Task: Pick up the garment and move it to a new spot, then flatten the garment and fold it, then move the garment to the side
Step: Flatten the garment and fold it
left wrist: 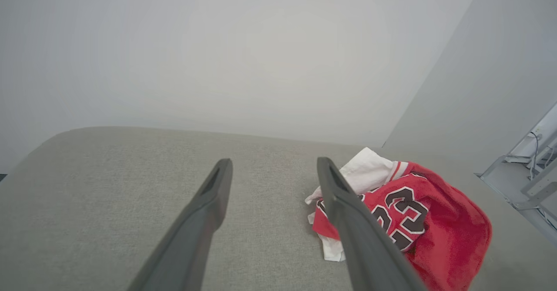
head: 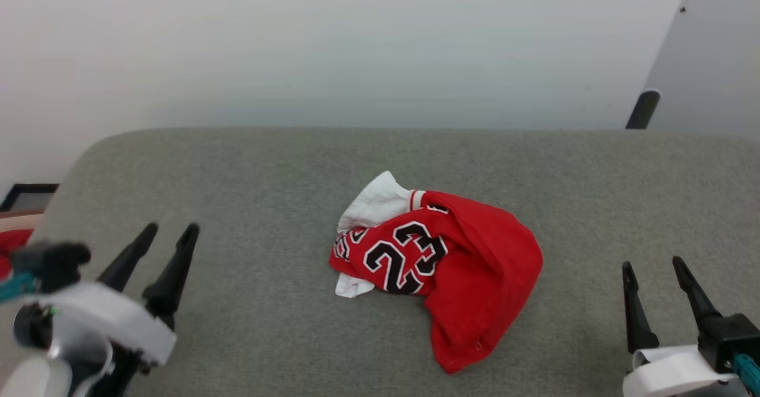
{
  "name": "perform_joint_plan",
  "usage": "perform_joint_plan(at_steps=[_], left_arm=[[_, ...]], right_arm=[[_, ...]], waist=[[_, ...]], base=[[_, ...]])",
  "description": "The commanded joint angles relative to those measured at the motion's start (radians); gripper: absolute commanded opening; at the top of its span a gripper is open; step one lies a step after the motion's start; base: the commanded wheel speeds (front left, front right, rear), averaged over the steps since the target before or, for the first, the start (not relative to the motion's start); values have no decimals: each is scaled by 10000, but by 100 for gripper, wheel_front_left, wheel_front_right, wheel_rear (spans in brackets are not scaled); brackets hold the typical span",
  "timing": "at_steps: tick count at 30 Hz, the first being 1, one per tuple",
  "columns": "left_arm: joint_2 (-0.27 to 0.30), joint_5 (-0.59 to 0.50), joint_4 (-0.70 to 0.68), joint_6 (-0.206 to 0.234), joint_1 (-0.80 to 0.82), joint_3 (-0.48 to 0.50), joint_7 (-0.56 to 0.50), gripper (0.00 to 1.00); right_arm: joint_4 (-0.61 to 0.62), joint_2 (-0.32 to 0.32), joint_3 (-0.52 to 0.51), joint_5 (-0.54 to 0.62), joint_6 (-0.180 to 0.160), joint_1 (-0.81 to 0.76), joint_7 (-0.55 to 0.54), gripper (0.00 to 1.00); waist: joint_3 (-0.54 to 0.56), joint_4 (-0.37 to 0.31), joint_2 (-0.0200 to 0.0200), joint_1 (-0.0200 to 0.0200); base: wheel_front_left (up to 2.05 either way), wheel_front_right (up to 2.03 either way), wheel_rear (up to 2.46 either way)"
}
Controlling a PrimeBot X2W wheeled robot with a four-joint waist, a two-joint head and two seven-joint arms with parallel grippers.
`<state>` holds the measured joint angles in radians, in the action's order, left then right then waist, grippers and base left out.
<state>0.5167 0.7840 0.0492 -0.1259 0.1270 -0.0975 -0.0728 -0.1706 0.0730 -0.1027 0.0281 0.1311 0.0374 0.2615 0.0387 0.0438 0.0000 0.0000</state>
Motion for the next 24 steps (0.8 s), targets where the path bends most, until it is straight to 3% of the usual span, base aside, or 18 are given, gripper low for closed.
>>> perform_joint_plan(at_steps=[1, 13, 24], left_arm=[[37, 191, -92, 39, 293, -76, -329, 100], [132, 1576, 198, 557, 1796, -1250, -4367, 100], [174, 1578, 821, 511, 2739, -2131, -5923, 100]], right_arm=[[16, -12, 72, 24, -6, 211, 49, 100], [182, -93, 406, -75, -6, 729, 49, 100], [550, -169, 448, -12, -6, 1260, 48, 100]], waist=[[-196, -211, 0, 0], [-1098, -1022, 0, 0], [-2128, -1527, 0, 0]], base=[[0, 0, 0], [0, 0, 0], [0, 0, 0]])
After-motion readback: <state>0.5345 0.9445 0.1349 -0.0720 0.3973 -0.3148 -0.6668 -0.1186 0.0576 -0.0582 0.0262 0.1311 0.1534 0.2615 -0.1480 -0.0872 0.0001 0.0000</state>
